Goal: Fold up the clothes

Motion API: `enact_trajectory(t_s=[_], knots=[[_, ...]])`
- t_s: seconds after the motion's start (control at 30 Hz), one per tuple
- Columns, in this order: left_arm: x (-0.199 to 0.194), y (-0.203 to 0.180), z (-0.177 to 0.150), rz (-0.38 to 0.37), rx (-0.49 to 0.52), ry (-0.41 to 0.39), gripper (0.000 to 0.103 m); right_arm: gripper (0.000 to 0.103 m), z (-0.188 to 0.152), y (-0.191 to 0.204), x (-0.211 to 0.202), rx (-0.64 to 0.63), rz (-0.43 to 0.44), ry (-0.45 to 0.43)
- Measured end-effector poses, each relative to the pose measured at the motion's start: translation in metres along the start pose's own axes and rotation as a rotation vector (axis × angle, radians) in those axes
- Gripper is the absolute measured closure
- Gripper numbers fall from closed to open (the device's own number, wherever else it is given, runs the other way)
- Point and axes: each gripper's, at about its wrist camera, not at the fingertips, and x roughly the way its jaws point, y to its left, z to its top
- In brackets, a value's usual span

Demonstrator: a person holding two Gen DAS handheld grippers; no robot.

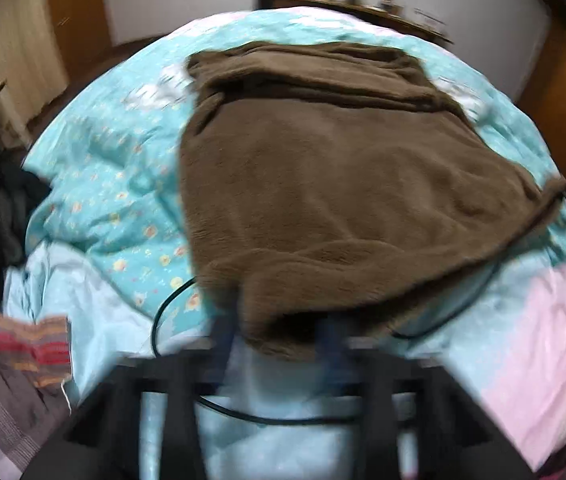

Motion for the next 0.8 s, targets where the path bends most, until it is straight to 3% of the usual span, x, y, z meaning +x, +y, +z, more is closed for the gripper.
enact_trajectory(t_s=[0.17, 0.37, 0.6, 0.8], knots=[[-0.026, 0.021, 0.013, -0.025, -0.089, -0.092, 0.092, 0.081, 0.003, -0.001, -0.008, 0.002, -0.020, -0.039], [-0.076, 0.016, 0.042, 0.011, -0.027, -0.246, 0.092, 0.081, 0.030, 0.000, -0.027, -0.017, -0.054, -0.131], [-0.093, 0.014, 0.100, 0.027, 0.037, -0.349, 0.092, 0.081, 0.085, -0.014, -0.039, -0.014, -0.108, -0.231], [-0.080, 0.027, 0.167, 0.038, 0.034, -0.408, 0.092, 0.081, 0.152, -0.025, -0.026, -0.019, -0.158, -0.290]])
